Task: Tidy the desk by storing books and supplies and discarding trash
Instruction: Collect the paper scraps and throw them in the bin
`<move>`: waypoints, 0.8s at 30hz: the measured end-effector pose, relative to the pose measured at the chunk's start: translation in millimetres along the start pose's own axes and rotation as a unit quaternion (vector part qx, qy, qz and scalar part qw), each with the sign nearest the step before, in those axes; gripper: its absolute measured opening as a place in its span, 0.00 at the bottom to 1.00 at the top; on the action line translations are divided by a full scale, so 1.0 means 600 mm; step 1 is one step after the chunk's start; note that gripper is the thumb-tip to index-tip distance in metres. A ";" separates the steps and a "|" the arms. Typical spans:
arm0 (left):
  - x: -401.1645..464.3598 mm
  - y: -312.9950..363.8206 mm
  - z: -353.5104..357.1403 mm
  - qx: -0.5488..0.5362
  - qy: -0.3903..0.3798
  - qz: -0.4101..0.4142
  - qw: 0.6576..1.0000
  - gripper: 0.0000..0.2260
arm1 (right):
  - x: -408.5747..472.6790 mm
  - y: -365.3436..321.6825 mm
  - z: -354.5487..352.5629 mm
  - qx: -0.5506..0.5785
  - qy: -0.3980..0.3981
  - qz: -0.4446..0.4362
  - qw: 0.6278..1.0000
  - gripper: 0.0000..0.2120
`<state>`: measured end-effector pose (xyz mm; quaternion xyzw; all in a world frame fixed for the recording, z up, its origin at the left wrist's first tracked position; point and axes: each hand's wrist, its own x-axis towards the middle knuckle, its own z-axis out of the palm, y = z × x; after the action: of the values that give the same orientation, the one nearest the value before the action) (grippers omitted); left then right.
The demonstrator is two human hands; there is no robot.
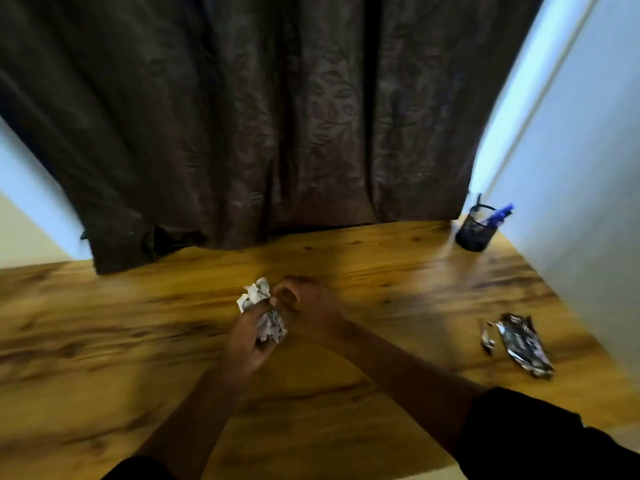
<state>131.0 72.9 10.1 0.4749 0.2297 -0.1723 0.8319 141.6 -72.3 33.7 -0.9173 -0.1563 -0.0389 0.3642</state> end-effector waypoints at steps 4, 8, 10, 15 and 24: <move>0.015 -0.054 0.078 0.031 0.003 -0.021 0.999 0.19 | -0.050 0.059 -0.066 -0.079 0.015 0.027 0.996 0.12; 0.034 -0.102 0.147 0.080 -0.006 -0.055 0.995 0.10 | -0.101 0.130 -0.133 -0.181 -0.025 0.072 0.980 0.16; 0.037 -0.128 0.180 0.082 -0.014 -0.076 0.994 0.10 | -0.131 0.171 -0.167 -0.224 -0.043 0.126 0.966 0.22; 0.040 -0.172 0.244 0.079 -0.051 -0.119 0.988 0.11 | -0.215 0.274 -0.246 -0.302 -0.032 0.241 0.922 0.34; 0.028 -0.232 0.335 0.071 -0.100 -0.136 0.983 0.10 | -0.290 0.385 -0.340 -0.264 -0.086 0.411 0.868 0.38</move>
<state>118.8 -171.2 -8.6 0.4774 0.1950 -0.3466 0.7835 58.1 -414.6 -1.0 -0.9602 0.2207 0.1532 0.0765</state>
